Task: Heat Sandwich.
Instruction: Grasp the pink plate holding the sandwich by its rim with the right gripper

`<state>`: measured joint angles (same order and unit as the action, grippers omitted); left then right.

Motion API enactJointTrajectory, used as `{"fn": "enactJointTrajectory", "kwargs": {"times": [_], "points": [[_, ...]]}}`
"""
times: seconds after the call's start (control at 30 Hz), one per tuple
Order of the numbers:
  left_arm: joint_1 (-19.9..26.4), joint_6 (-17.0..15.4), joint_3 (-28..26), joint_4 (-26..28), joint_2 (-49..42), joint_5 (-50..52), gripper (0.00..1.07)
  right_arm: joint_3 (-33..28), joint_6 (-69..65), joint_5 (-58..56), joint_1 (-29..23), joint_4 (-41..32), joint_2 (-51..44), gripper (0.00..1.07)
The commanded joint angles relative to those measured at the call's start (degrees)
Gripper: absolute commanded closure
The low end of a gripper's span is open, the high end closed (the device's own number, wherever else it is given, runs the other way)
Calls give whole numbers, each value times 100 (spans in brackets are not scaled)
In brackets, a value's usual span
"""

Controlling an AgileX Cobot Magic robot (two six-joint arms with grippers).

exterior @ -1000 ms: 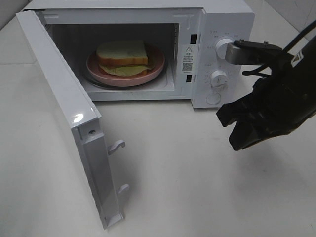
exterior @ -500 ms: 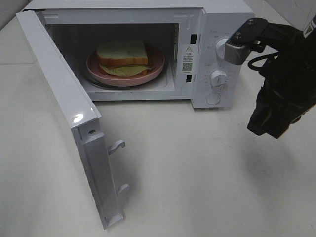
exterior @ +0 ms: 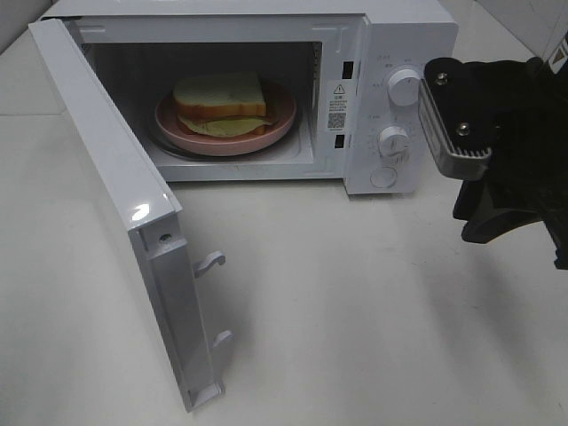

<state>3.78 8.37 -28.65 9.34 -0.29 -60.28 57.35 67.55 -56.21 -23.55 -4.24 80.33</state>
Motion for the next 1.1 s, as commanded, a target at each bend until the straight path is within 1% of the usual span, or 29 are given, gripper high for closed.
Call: {"fn": "enactJointTrajectory", "kwargs": {"times": [0.03,0.07,0.1,0.13,0.17,0.2,0.23,0.27,0.3,0.37,0.4,0.43,0.47,0.53,1.1], "points": [[17,-17,17,-6,-160,74,3,23,126,11,11,166,-46,78],[17,-17,17,-6,-160,74,3,23,80,29,11,206,-46,76],[17,-17,17,-6,-160,74,3,23,-52,74,11,269,-46,69],[17,-17,17,-6,-160,74,3,23,-120,126,11,269,-46,65],[17,-17,17,-6,-160,74,3,23,-120,126,11,269,-46,65],[17,-17,17,-6,-160,74,3,23,-201,166,11,269,-46,61],[17,-17,17,-6,-160,74,3,23,-367,189,11,269,-46,51],[17,-17,17,-6,-160,74,3,23,-447,189,11,264,-46,46],[17,-17,17,-6,-160,74,3,23,-447,189,11,264,-46,46],[17,-17,17,-6,-160,74,3,23,-665,183,11,264,-29,35],[17,-17,17,-6,-160,74,3,23,-865,178,11,264,6,26],[17,-17,17,-6,-160,74,3,23,-945,178,11,264,23,24],[17,-17,17,-6,-160,74,3,23,-945,178,11,264,23,24],[17,-17,17,-6,-160,74,3,23,-974,178,11,264,103,20],[17,-17,17,-6,-160,74,3,23,-974,487,6,269,218,22]]}}
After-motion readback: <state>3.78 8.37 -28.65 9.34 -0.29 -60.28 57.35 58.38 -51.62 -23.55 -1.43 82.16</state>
